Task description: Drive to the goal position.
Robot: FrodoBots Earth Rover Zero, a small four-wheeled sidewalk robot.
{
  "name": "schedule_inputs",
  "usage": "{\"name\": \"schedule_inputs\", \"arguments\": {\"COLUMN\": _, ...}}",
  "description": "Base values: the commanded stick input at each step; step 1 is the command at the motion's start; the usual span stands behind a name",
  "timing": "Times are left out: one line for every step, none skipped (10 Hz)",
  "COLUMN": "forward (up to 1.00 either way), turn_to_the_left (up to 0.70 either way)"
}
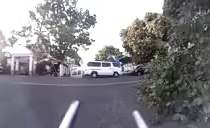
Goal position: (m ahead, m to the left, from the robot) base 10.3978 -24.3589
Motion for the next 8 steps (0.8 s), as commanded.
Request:
{"name": "schedule_inputs", "arguments": {"forward": 0.7, "turn_to_the_left": 0.0}}
{"name": "schedule_inputs", "arguments": {"forward": 0.7, "turn_to_the_left": 0.0}}
{"name": "schedule_inputs", "arguments": {"forward": 0.7, "turn_to_the_left": 0.0}}
{"name": "schedule_inputs", "arguments": {"forward": 0.7, "turn_to_the_left": 0.0}}
{"name": "schedule_inputs", "arguments": {"forward": 0.7, "turn_to_the_left": 0.0}}
{"name": "schedule_inputs", "arguments": {"forward": 0.7, "turn_to_the_left": 0.0}}
{"name": "schedule_inputs", "arguments": {"forward": 0.7, "turn_to_the_left": 0.0}}
{"name": "schedule_inputs", "arguments": {"forward": 0.7, "turn_to_the_left": 0.0}}
